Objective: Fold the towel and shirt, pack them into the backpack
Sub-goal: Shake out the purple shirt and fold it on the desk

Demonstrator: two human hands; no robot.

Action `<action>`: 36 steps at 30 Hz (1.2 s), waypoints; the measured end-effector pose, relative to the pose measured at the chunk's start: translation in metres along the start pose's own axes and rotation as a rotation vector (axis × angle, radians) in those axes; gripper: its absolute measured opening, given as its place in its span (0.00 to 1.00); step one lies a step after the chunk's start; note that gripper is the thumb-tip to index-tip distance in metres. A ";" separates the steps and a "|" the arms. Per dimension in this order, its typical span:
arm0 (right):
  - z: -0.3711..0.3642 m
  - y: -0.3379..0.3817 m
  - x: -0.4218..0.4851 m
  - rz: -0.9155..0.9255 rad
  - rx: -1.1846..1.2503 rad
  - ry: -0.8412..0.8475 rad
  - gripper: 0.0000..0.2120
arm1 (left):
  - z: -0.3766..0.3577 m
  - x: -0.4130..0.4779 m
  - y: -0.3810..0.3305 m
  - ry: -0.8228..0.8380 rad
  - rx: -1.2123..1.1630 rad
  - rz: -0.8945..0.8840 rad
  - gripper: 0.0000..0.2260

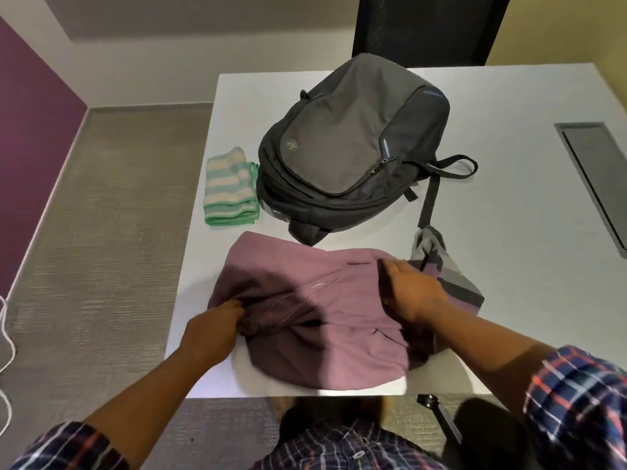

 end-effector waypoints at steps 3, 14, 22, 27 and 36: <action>0.008 -0.002 0.006 0.055 0.007 -0.036 0.32 | 0.004 -0.004 -0.009 0.005 0.012 -0.046 0.12; 0.206 -0.034 -0.052 -0.069 -0.019 -0.721 0.10 | 0.221 -0.013 -0.041 -0.598 0.084 -0.136 0.13; 0.355 -0.045 -0.156 0.148 0.181 -1.037 0.11 | 0.383 -0.100 -0.127 -0.881 -0.017 -0.340 0.13; 0.375 -0.039 -0.246 0.366 0.128 -0.659 0.14 | 0.398 -0.152 -0.159 -0.082 0.036 -0.516 0.13; 0.463 -0.052 -0.343 0.437 0.079 -0.732 0.08 | 0.517 -0.178 -0.172 -0.324 -0.023 -0.524 0.07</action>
Point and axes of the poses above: each hand's wrist, its own x-axis towards the middle knuckle, its own z-axis out of the back of the hand, y = z × x, the point moved 6 cm from there along x, towards the middle knuckle, and after that the axes turned 10 degrees about y, right-handed, at the moved point
